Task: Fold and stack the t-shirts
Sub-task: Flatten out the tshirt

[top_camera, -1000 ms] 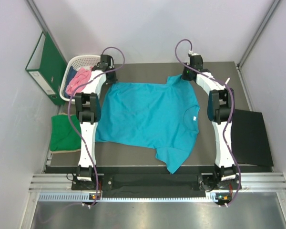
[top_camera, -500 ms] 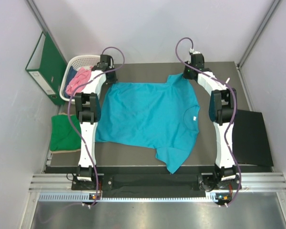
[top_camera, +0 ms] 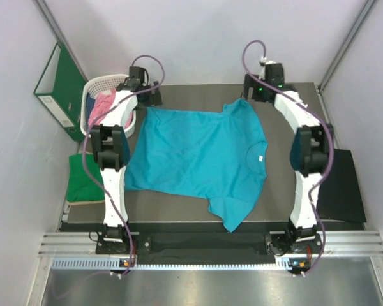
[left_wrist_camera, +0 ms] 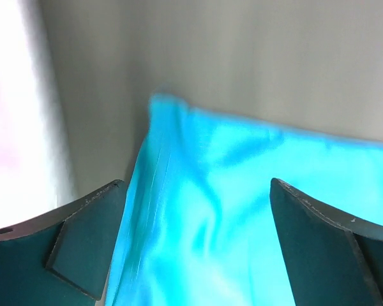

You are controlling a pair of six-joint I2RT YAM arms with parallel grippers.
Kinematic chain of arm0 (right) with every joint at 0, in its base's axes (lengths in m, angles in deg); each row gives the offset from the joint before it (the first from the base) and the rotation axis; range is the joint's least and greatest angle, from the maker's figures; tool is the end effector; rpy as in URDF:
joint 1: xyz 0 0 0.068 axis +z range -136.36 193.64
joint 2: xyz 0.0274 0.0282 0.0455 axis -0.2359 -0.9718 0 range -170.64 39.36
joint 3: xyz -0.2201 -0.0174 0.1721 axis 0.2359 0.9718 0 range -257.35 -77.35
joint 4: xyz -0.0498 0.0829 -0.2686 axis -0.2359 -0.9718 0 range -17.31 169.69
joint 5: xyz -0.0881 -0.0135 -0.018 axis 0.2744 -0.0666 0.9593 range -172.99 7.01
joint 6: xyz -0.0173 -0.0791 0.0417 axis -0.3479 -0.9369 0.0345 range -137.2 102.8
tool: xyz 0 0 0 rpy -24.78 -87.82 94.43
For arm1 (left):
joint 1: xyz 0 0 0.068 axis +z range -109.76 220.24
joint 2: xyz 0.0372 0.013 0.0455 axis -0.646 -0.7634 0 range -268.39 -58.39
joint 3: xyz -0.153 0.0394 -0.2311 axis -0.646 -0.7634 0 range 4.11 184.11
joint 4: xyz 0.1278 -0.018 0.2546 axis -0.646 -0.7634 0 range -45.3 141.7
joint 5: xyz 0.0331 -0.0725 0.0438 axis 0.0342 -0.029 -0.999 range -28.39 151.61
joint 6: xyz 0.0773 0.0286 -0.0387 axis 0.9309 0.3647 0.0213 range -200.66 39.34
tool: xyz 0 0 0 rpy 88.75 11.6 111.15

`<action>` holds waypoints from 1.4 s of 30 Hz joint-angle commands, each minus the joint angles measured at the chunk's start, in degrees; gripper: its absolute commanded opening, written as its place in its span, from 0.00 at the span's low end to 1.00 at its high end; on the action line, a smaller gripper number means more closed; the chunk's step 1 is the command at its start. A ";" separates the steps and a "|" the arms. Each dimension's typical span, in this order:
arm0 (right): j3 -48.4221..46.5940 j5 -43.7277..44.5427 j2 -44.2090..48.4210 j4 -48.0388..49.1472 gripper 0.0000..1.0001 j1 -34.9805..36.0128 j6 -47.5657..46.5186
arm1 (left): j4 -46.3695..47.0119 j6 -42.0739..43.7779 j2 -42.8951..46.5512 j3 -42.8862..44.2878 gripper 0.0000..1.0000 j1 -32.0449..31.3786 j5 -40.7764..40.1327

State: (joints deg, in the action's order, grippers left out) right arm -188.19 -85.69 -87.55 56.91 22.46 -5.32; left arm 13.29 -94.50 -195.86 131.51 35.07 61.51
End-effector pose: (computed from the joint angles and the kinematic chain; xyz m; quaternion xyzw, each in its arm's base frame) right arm 0.5731 0.0928 0.2158 0.0140 0.9017 0.0984 0.4207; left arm 0.5975 -0.0538 0.1923 -0.0710 0.9324 -0.0577 0.3496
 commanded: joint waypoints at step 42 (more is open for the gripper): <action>12.32 -10.67 21.36 -22.91 1.00 -10.76 0.34 | -15.28 1.80 17.59 -18.39 0.99 1.13 6.70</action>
State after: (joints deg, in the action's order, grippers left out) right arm -175.65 -103.59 -66.20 41.43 10.51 0.82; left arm 0.55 -95.92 -178.68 116.34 37.19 70.56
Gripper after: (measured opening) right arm 0.994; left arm 0.986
